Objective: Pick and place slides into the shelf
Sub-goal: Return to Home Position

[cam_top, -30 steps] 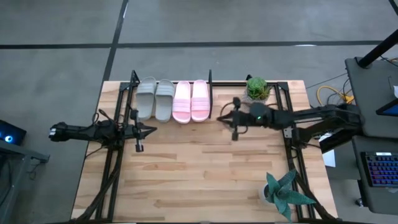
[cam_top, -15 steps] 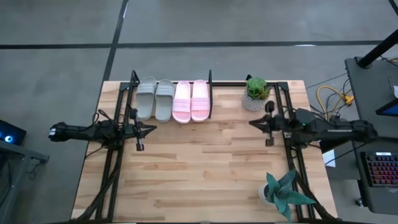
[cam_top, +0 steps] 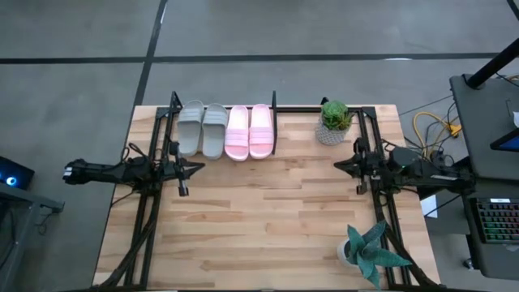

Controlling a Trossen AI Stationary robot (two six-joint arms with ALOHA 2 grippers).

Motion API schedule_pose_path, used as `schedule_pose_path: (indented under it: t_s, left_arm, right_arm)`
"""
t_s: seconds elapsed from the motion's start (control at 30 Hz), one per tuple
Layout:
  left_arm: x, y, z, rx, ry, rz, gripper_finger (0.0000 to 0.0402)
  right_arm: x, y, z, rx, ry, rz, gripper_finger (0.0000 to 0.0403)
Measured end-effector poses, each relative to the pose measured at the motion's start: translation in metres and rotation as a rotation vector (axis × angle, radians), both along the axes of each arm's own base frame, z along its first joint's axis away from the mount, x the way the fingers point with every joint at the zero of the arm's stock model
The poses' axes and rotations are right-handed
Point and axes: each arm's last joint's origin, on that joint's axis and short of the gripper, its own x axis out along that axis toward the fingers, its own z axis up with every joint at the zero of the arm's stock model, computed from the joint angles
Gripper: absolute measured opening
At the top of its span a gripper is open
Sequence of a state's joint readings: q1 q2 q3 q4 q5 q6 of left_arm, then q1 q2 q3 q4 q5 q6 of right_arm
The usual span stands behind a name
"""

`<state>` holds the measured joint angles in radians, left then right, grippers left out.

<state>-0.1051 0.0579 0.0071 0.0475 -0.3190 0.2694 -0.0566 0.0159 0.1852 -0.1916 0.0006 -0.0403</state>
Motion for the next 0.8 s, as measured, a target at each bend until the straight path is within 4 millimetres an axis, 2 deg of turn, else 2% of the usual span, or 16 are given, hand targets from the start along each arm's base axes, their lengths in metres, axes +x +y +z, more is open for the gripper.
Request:
schedule_pose_path:
  t_s: [0.4,0.6,0.8]
  left_arm:
    - [0.003,-0.001,-0.003,-0.108,0.019,-0.005,0.0]
    - [0.005,-0.003,-0.008,-0.203,0.051,-0.076,0.0]
    - [0.003,-0.005,-0.005,-0.209,0.037,-0.172,0.0]
  right_arm:
    - [0.01,0.0,-0.036,0.01,0.051,0.008,0.0008]
    - [0.012,0.001,-0.036,-0.018,0.025,0.037,0.0008]
    - [0.012,0.001,-0.037,-0.015,0.027,0.036,0.0008]
